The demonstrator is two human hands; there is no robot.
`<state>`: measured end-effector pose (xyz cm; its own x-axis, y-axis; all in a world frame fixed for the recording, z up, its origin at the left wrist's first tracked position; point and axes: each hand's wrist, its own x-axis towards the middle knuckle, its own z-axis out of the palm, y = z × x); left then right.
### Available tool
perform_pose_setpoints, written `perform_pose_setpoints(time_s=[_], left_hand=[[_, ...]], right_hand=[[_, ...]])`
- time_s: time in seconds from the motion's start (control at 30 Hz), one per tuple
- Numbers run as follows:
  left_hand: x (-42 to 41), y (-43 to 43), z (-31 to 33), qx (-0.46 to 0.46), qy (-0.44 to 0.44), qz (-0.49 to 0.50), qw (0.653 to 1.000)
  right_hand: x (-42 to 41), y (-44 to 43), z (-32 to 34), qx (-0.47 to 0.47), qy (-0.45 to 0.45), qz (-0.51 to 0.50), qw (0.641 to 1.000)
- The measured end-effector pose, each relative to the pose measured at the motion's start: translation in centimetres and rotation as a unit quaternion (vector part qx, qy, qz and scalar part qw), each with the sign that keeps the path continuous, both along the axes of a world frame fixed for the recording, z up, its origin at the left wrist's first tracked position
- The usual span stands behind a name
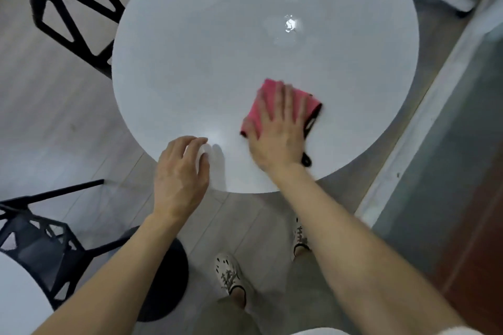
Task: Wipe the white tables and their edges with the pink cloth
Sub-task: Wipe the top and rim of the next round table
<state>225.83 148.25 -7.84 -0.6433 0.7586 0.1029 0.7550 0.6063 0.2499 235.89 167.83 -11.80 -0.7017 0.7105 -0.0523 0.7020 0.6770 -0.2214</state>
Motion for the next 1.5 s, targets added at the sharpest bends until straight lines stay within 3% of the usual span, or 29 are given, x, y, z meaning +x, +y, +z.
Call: perform_pose_setpoints(time_s=[0.1,0.2,0.27,0.4,0.5,0.57,0.67,0.77,0.83,0.93,1.0,1.07,1.13,1.2,1.3,1.37,1.5], left_hand=[[-0.1,0.8,0.1,-0.017,0.006,-0.007,1.0],[0.4,3.1,0.0,-0.05,-0.001,-0.023,0.999],[1.1,5.5,0.3,-0.068,-0.012,-0.051,0.996],[2.7,11.1,1.4,-0.085,-0.053,-0.143,0.985],[2.5,14.6,2.9,-0.167,-0.094,-0.126,0.973],[1.9,15.8,3.7,-0.225,-0.121,-0.095,0.962],[1.9,16.6,4.4,-0.268,-0.125,-0.078,0.952],[2.6,16.8,4.1,-0.268,-0.101,-0.059,0.956],[2.7,16.8,3.9,-0.268,-0.088,-0.061,0.957],[2.7,16.9,3.8,-0.259,-0.091,-0.059,0.96],[2.8,17.0,3.9,-0.262,-0.089,-0.058,0.959],[2.8,17.0,4.1,-0.268,-0.085,-0.058,0.958],[2.9,17.0,4.3,-0.271,-0.084,-0.056,0.957],[2.9,17.0,4.4,-0.277,-0.082,-0.057,0.956],[3.0,17.1,4.4,-0.276,-0.088,-0.053,0.956],[3.0,17.1,4.3,-0.274,-0.089,-0.054,0.956],[2.9,17.2,4.0,-0.271,-0.082,-0.052,0.958]], right_hand=[[0.9,-5.7,0.0,-0.031,0.057,0.229,0.971],[6.6,-1.0,-1.1,-0.014,0.079,0.271,0.959],[10.4,5.7,-1.1,0.005,0.035,0.227,0.973],[10.0,21.1,-0.1,0.04,-0.013,-0.004,0.999],[5.6,21.3,-0.2,0.021,-0.022,-0.102,0.994],[4.5,15.6,-0.2,0.019,-0.007,-0.032,0.999],[7.9,7.8,0.3,-0.007,0.043,0.195,0.98],[12.4,11.2,0.2,-0.009,0.008,0.337,0.941],[12.6,18.3,-0.3,0.013,0.003,0.295,0.955],[8.9,28.9,0.3,0.042,-0.032,0.13,0.99],[5.4,30.5,0.1,0.036,-0.035,0.036,0.998],[2.9,26.6,0.1,0.041,-0.016,-0.013,0.999],[3.3,19.6,0.3,0.046,0.008,0.069,0.996],[6.7,14.1,0.7,0.02,0.015,0.244,0.97],[11.7,16.5,0.1,0.003,0.028,0.415,0.91],[12.1,22.8,-0.5,0.016,0.04,0.369,0.928],[7.7,32.2,0.5,0.031,-0.026,0.115,0.993]])
